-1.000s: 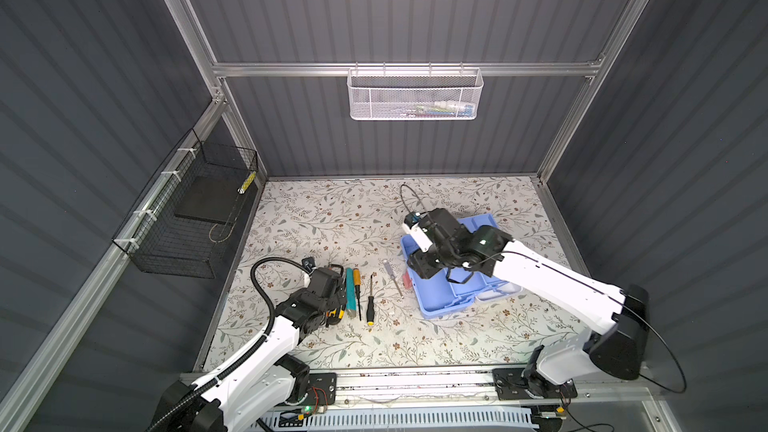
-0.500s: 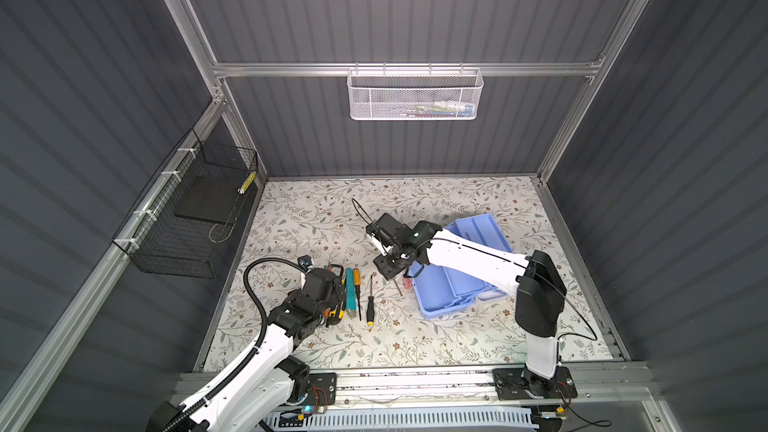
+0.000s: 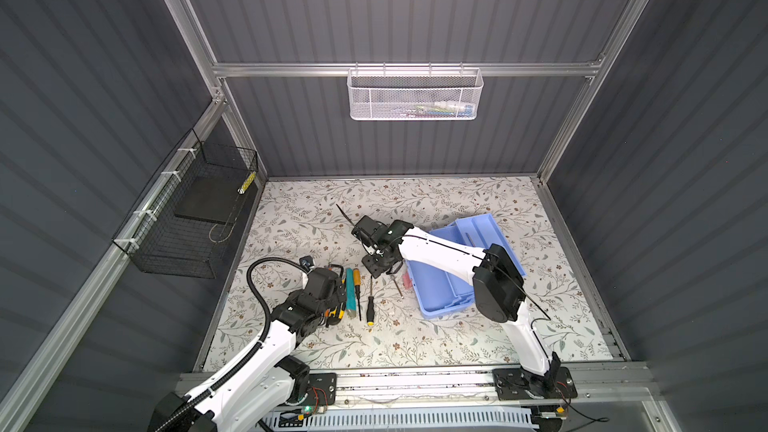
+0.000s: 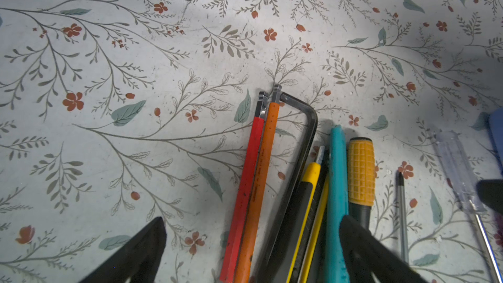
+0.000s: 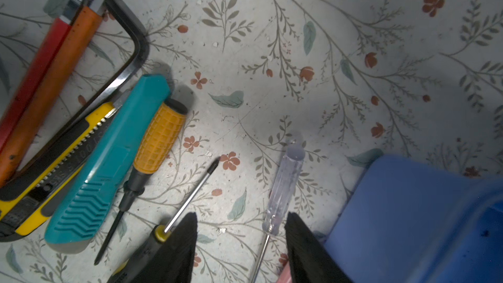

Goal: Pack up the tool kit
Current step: 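Move the right gripper back over the tool row to the second clear screwdriver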

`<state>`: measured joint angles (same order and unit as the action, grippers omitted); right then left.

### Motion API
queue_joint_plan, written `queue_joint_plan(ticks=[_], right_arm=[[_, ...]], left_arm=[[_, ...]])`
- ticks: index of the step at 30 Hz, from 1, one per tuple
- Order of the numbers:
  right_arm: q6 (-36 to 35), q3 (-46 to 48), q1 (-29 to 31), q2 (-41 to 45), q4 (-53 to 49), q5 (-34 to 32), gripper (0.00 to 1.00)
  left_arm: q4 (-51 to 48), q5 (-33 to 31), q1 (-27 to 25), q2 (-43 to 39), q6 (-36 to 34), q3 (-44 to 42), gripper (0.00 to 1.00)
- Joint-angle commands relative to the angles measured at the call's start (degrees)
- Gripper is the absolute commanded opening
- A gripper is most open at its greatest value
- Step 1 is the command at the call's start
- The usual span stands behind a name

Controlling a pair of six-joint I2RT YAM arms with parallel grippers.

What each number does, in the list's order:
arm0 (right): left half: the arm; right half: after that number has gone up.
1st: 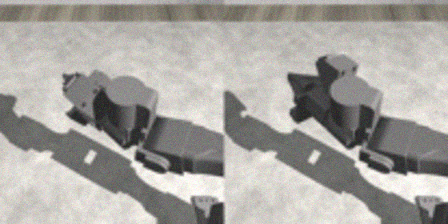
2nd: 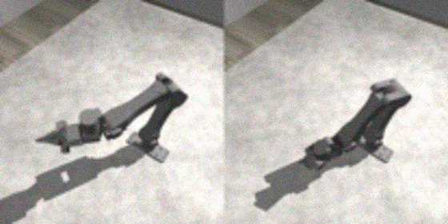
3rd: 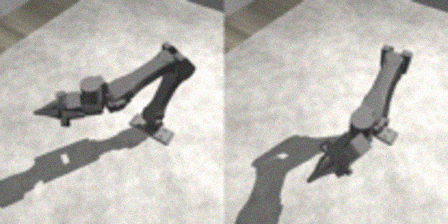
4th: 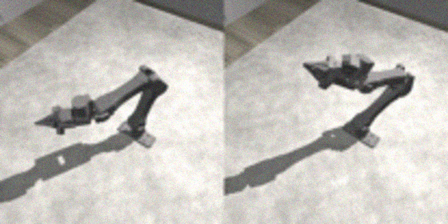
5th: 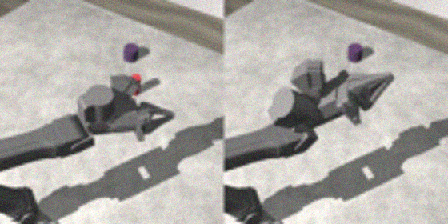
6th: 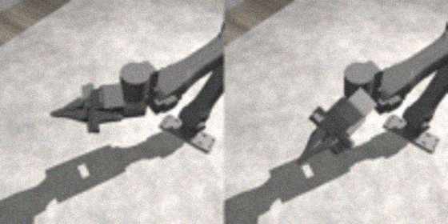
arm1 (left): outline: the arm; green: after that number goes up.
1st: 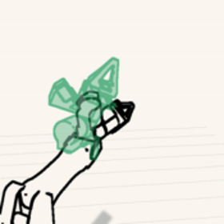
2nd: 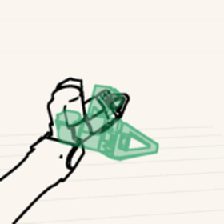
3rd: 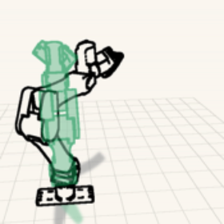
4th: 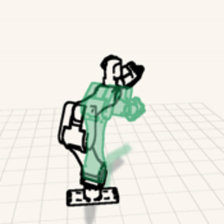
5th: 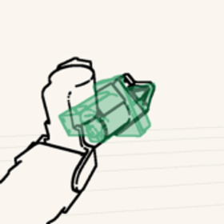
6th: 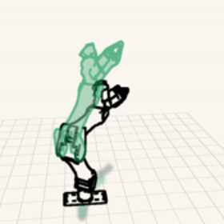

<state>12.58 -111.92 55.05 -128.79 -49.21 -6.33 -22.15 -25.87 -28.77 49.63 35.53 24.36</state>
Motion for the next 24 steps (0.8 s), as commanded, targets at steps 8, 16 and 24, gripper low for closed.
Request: queue_joint_plan(ticks=[8, 16, 24], right_arm=[[0.86, -4.98, -1.21, -5.53, -5.42, -3.27, 0.57], [2.01, -5.65, -2.56, -7.94, -5.71, -2.27, 0.53], [2.22, -6.33, -3.28, -9.16, -6.16, -1.92, 0.48]], left_arm=[[0.54, -0.26, 0.30, -0.05, -0.72, 0.43, 0.99], [0.77, 0.15, 0.30, 0.91, -1.05, 0.78, 1.00], [0.80, 0.20, 0.30, 1.17, -1.15, 0.87, 0.99]])
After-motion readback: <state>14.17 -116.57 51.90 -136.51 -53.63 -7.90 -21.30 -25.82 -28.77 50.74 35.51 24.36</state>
